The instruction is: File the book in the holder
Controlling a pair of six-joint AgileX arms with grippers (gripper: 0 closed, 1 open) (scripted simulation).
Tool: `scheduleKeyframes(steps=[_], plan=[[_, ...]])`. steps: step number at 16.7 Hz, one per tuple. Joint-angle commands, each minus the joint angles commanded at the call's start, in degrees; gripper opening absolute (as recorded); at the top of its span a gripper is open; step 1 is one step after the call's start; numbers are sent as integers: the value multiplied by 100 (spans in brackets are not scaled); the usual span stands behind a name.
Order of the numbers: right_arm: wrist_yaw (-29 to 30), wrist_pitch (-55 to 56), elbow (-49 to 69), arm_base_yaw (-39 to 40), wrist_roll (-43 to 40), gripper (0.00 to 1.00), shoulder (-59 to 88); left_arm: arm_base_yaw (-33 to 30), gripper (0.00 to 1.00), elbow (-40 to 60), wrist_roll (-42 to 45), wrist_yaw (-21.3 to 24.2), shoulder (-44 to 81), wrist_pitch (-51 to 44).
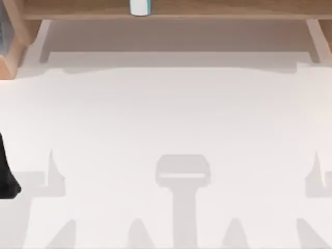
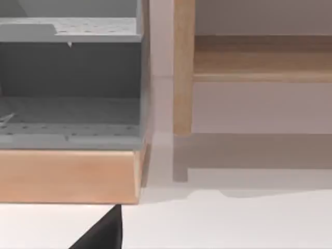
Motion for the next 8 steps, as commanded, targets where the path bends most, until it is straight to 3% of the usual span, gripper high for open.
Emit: scheduleKeyframes(steps=[4,8], plan=[[0,0,0,0,0,100,0,-63,100,150,2,-56,176,91],[0,0,0,0,0,100,0,-406,100,973,12,-369,1256,592]])
